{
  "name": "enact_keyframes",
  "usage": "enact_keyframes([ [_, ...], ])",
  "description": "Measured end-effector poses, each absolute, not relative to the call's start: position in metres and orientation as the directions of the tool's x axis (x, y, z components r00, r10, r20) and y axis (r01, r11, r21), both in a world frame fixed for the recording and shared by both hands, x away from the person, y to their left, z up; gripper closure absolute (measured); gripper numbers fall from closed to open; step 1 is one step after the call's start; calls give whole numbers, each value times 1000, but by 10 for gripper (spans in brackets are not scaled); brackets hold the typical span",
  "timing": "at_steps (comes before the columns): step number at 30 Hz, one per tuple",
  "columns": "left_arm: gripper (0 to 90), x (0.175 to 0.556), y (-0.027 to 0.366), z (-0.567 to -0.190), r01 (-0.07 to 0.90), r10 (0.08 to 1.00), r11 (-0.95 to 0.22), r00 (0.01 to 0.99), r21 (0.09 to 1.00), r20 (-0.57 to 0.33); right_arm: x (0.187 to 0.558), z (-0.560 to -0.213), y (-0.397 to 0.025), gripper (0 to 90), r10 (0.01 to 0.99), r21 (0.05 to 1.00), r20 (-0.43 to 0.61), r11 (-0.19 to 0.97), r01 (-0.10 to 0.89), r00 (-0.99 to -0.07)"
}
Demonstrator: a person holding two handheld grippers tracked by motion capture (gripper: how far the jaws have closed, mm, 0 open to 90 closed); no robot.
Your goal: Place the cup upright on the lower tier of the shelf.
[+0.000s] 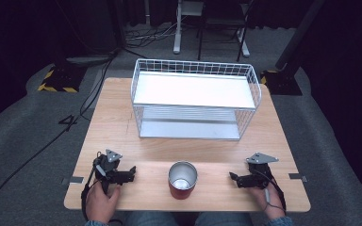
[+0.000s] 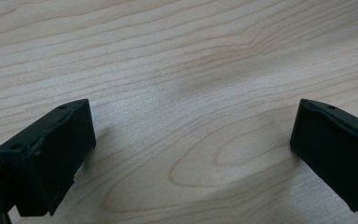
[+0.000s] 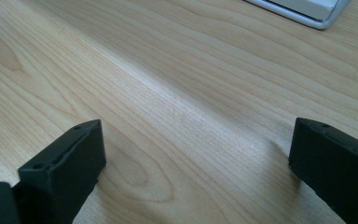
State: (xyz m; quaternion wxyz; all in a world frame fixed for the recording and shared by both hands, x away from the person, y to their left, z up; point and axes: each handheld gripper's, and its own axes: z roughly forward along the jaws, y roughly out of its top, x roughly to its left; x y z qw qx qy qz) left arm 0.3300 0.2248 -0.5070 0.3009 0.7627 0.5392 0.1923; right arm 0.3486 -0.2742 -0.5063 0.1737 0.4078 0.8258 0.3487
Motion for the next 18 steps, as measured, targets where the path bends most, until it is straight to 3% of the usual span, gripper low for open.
enact_keyframes([
  [6,3,330,225,-507,707,939,-237,344,666,-30,347,-505,-274,54,797,735,-11,416,536,-603],
  [10,2,330,225,-507,707,939,-237,343,666,-31,342,-502,-275,8,808,784,-1,367,501,-590],
  [18,2,330,225,-507,706,939,-237,343,667,-30,320,-489,-262,5,759,846,41,320,426,-650],
])
